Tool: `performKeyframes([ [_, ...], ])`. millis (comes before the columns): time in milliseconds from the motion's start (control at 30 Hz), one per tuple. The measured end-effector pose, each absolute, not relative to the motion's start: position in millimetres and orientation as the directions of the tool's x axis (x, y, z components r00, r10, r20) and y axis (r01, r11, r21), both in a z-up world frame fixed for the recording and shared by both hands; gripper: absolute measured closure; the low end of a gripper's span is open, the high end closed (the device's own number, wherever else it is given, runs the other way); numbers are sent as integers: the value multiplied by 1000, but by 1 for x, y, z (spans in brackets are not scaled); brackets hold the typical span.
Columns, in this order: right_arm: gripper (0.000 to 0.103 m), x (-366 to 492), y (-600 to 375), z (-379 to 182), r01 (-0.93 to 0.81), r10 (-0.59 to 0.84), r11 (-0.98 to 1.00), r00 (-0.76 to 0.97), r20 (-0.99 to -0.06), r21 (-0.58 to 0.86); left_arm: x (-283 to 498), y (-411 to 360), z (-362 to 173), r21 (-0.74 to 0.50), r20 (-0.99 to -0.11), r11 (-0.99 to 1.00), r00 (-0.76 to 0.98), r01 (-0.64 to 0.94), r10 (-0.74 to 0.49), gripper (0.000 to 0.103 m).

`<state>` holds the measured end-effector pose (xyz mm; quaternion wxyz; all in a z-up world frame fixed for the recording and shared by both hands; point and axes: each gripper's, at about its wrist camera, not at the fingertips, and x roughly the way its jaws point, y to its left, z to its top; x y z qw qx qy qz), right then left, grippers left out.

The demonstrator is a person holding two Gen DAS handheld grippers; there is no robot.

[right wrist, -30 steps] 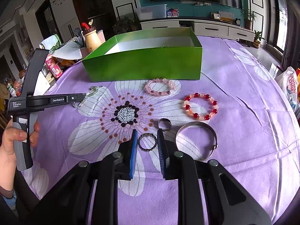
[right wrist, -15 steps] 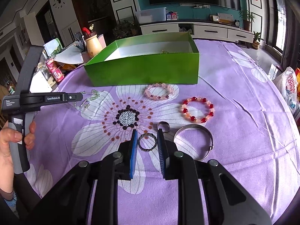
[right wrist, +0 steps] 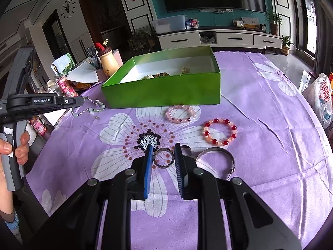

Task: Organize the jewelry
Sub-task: 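Carry the ring and green bracelet over the green box with both tools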

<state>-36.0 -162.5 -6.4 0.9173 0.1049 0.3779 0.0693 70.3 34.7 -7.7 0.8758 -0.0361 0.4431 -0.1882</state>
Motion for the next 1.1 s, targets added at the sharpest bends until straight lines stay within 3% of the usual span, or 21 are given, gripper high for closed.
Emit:
performKeyframes([
  [633,82,-19,-177,21,-47,197,969,731,-653,241,73,14,19,-218,-738,913,555,344,-385,96],
  [1100,82,33,-189,57,-63,209,966,761,-614,250,136,6,42,-212,-720,924,589,319,-368,96],
])
